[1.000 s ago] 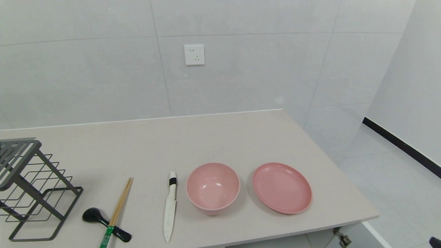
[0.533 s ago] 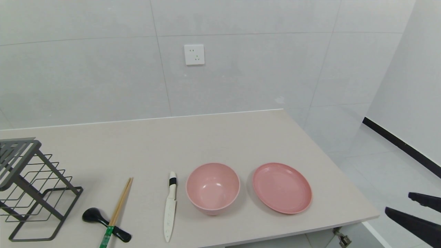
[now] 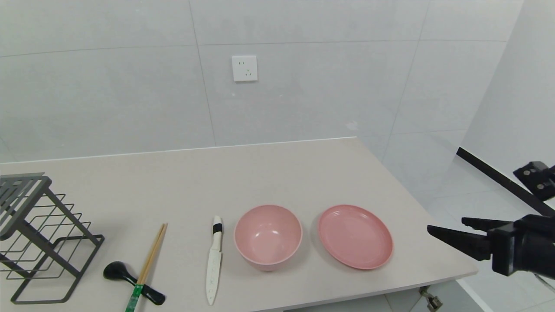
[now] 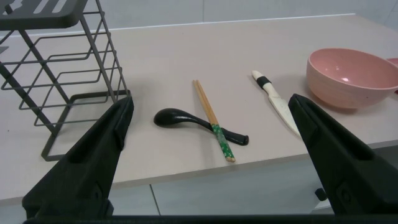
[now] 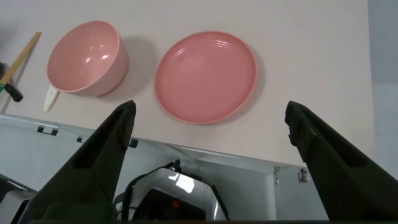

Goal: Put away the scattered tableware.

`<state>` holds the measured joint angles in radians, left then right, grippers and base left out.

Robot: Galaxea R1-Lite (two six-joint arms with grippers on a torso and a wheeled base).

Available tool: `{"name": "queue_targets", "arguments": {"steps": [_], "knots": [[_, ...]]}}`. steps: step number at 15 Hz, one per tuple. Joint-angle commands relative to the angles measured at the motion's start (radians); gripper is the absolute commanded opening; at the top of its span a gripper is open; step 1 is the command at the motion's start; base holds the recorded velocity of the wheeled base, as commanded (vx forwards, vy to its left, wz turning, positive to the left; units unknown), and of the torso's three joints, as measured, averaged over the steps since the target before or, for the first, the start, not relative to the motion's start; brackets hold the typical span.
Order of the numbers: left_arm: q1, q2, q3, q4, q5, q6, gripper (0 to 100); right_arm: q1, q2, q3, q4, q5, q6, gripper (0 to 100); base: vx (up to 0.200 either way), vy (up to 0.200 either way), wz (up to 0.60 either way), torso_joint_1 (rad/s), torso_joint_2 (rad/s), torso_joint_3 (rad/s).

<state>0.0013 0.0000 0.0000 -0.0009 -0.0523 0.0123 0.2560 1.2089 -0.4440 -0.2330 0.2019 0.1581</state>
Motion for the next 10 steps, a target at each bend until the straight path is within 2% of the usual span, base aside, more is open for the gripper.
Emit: {"name": "queue_targets", "arguments": {"steps": [1, 7, 10], "knots": [[0.0, 0.0, 0.0, -0.001, 0.0, 0.0, 100, 0.002, 0.052, -0.007, 0.0, 0.001, 0.0, 100, 0.0, 0.0, 0.0, 0.0, 0.0, 0.0], [0.0, 0.002, 0.0, -0.001, 0.0, 0.0, 100, -0.007, 0.109, -0.016, -0.002, 0.039, -0.003, 100, 0.0, 0.0, 0.0, 0.0, 0.0, 0.0], [0.0, 0.002, 0.0, -0.001, 0.0, 0.0, 100, -0.009, 0.17, -0.018, -0.074, 0.04, 0.0, 100, 0.0, 0.0, 0.0, 0.0, 0.0, 0.0]]}}
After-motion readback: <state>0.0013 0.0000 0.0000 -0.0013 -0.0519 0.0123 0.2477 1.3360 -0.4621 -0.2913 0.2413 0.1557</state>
